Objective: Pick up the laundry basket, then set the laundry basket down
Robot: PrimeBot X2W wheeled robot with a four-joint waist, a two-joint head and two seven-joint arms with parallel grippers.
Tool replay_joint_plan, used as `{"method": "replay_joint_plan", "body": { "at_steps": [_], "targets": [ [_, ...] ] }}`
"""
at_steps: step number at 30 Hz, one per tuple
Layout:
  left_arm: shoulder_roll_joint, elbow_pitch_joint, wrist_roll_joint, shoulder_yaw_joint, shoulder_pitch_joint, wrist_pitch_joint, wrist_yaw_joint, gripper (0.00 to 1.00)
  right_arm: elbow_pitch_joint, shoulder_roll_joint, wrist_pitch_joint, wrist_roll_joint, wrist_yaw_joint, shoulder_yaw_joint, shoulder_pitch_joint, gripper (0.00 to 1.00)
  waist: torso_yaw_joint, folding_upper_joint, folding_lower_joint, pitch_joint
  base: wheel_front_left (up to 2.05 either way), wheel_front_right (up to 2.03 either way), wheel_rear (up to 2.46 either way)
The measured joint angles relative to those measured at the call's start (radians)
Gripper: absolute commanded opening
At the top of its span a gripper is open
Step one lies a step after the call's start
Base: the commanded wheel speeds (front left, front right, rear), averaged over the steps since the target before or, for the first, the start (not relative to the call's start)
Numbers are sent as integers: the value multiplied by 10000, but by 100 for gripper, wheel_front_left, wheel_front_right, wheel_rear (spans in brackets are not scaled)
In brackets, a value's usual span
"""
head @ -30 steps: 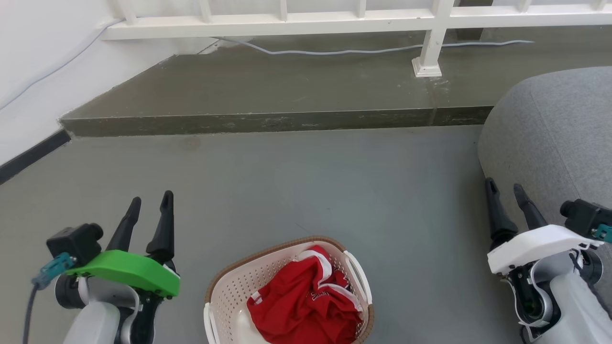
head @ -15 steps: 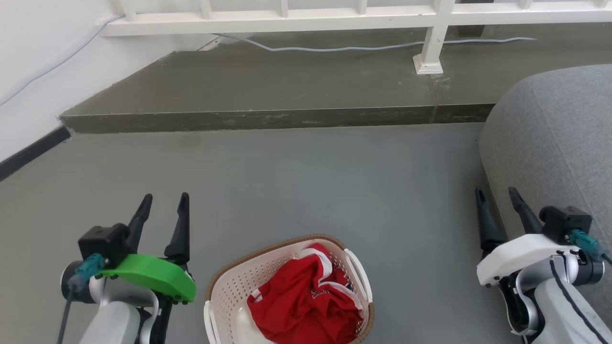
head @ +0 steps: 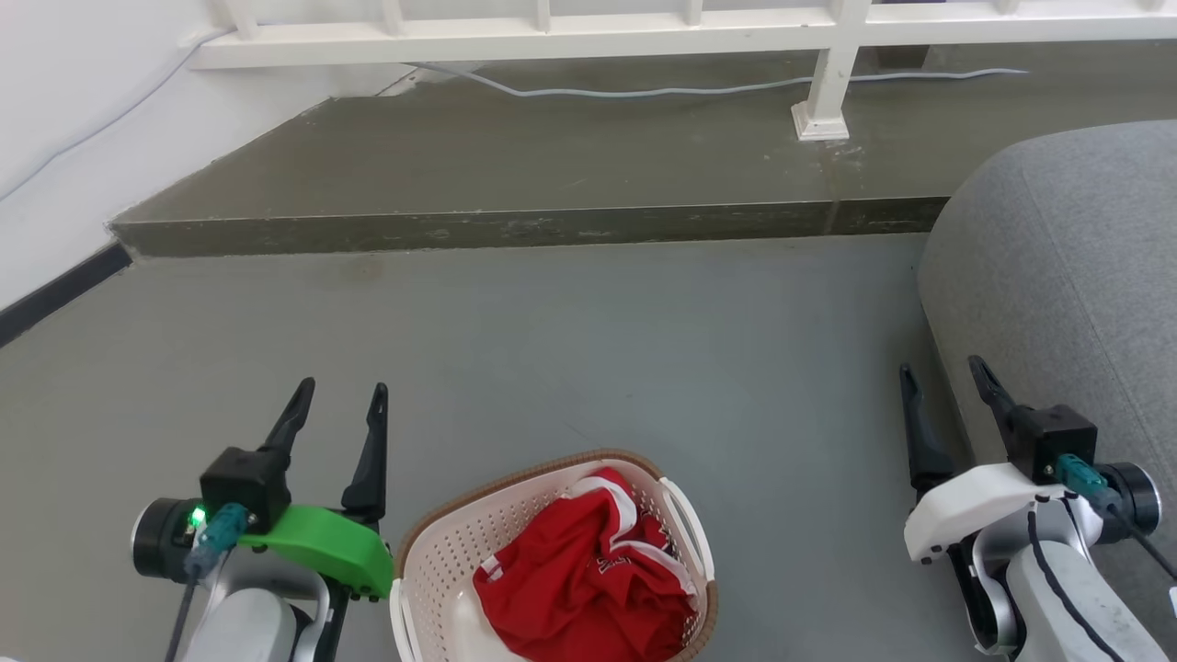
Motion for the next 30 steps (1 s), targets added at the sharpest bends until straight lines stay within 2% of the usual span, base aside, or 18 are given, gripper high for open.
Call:
{"method": "replay_joint_plan", "body": {
  "at_steps": [5, 30],
  "targets": [
    [-12, 94, 322, -67, -4, -69, 33, 100, 31, 35, -94, -282, -36, 2, 0, 100, -22, 0, 0, -11, 0, 0, 0],
    [-73, 594, 276, -15, -208, -77, 33, 100, 2, 290, -94, -215, 36, -370, 0, 100, 3, 0, -1, 143, 0, 0, 0]
  ]
}}
